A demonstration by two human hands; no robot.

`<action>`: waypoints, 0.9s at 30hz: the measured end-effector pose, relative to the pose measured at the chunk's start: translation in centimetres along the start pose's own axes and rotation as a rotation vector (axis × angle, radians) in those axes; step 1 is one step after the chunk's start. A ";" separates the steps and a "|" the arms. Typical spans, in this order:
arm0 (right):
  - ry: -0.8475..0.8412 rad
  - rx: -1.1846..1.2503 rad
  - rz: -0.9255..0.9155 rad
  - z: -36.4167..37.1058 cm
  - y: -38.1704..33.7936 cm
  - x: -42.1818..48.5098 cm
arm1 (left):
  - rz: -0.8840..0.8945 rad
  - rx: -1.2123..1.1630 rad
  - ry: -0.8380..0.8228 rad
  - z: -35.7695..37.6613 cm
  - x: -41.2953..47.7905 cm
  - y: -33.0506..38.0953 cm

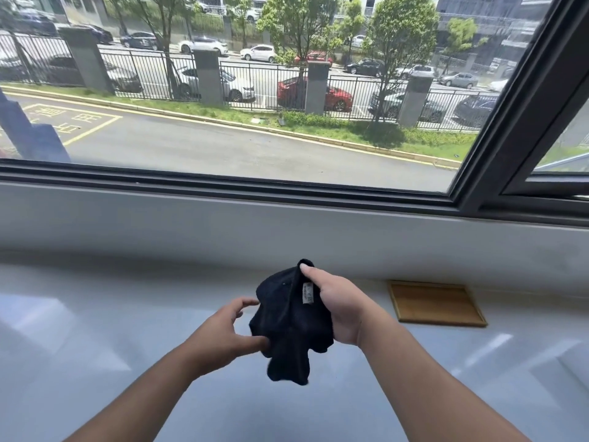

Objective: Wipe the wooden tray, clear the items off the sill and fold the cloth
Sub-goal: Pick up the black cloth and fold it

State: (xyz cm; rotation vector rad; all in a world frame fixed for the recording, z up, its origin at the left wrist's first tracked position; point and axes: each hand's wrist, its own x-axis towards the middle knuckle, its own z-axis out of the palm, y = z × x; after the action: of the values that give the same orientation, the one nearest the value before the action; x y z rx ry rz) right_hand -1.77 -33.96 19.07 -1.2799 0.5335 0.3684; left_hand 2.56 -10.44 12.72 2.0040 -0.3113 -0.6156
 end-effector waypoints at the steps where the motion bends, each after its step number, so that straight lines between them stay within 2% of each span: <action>1: -0.029 0.016 -0.002 0.1 0.0 -0.1 | 0.012 0.008 0.012 0.1 0.0 0.0; 4: -0.073 0.031 -0.013 0.2 -0.1 -0.4 | 0.047 -0.097 -0.011 0.7 0.0 0.5; 7: -0.017 0.051 -0.022 -1.0 -0.1 -0.7 | 0.066 -0.215 -0.039 1.4 -0.3 1.4; 10: 0.027 0.097 0.001 -2.4 -0.1 -0.7 | 0.036 -0.217 0.035 1.4 -0.5 1.8; 14: -0.019 0.102 0.055 -2.6 -0.3 -1.1 | 0.041 -0.197 -0.050 1.8 -0.4 1.9; 17: -0.093 0.027 0.062 -1.9 -0.9 -1.4 | 0.086 -0.083 0.011 2.1 -0.4 2.3; 21: -0.049 -0.059 0.055 -2.7 -1.3 -1.2 | 0.100 -0.133 -0.007 1.9 -1.0 2.9; 25: -0.007 -0.083 0.011 -4.2 -0.6 -0.8 | -0.069 -0.428 -0.108 0.9 -1.8 3.9; 27: 0.043 -0.086 -0.060 -4.5 0.2 -0.1 | -0.082 -0.589 -0.210 0.3 -1.9 4.8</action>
State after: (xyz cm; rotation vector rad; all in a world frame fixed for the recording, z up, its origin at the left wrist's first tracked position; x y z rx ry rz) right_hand -2.73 -38.25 18.08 -1.3867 0.5184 0.3170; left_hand 0.97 -12.18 17.37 1.3946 -0.1475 -0.8593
